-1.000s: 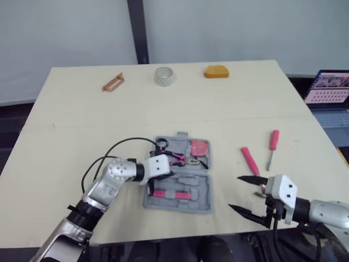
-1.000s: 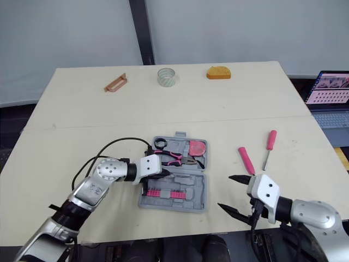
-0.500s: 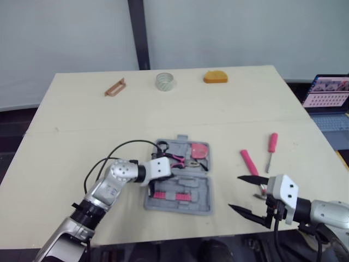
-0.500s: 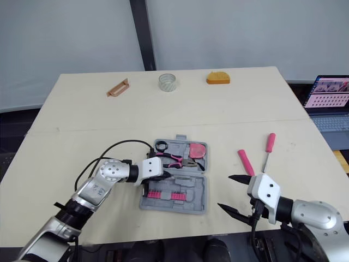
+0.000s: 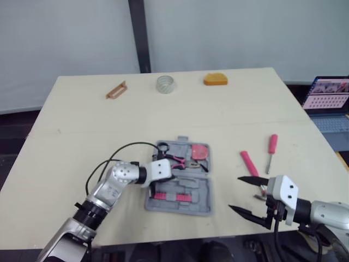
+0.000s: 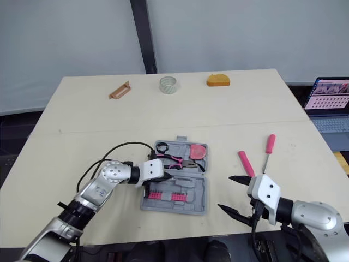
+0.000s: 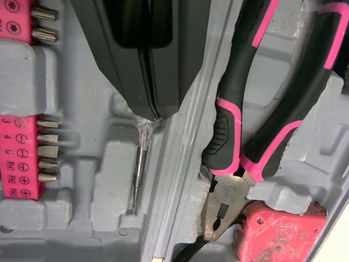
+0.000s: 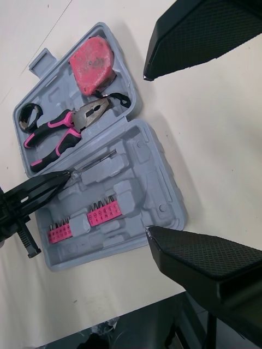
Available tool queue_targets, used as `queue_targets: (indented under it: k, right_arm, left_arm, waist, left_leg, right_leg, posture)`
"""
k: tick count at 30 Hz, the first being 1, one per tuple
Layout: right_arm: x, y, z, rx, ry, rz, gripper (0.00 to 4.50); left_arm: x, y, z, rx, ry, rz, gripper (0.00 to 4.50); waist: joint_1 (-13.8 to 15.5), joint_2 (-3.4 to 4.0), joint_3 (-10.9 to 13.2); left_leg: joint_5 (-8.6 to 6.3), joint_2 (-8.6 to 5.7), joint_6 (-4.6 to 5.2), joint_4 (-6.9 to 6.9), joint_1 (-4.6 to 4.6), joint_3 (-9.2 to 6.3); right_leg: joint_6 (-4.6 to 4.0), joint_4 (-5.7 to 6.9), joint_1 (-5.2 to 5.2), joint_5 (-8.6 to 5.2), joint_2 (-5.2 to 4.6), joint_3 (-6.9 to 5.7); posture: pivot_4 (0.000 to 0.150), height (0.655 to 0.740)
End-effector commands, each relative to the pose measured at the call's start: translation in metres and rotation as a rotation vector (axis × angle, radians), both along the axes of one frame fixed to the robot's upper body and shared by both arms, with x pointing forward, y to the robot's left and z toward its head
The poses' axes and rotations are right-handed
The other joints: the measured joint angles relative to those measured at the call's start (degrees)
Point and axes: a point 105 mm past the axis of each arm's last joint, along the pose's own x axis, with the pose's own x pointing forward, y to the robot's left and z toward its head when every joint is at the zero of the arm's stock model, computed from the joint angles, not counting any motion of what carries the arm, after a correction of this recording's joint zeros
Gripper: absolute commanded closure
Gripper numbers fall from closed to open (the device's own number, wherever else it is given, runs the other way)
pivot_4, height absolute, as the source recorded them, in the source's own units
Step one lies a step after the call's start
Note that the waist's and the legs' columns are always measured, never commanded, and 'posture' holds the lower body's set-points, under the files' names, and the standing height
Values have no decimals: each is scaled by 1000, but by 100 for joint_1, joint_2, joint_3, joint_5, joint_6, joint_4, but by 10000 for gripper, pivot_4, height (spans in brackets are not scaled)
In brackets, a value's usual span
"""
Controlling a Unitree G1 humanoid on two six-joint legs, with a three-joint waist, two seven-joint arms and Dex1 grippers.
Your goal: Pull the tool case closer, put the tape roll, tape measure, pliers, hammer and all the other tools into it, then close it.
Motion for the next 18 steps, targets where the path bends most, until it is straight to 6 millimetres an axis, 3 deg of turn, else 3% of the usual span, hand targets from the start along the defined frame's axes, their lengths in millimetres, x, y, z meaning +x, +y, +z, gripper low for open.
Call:
queue_targets:
  k: [1,6,13,16,18]
  right_arm:
    - [-1,3,7,5,-34,12,0]
    - [-1,3,6,7,-33,15,0]
    - [0,7,5,23,-37,24,0]
    - [4,10,5,34,-42,31,0]
    - [5,12,6,40,-46,35,0]
  left_arm:
    - [-28,24,-66,180,214,39,44348]
    - [-22,22,-52,76,204,78,44348]
    - [-12,23,33,-378,181,173,44348]
    - [-24,40,66,-501,169,164,44348]
    - [-35,51,76,-530,182,144,44348]
  waist:
    - [0,4,-16]
    - [-9,11,-24]
    - [-149,-7,42]
    - [-167,-31,106]
    - [-179,-37,122]
  left_leg:
    - [-1,0,0,0,1,0]
    - [-6,0,1,-1,8,0]
    - [-7,2,0,-17,-9,0]
    - [-6,4,-1,-8,-17,-3]
    - [-6,6,-1,-5,-20,-5]
  right_leg:
    - [0,-1,2,0,0,0]
    - [0,-4,9,0,0,0]
    - [0,-11,-16,0,3,1]
    - [1,-5,-22,0,3,0]
    - [0,-5,-23,0,2,0]
  posture:
    - [1500,7400]
    - [1500,7400]
    - [1500,7400]
    - [1500,7400]
    - [1500,7400]
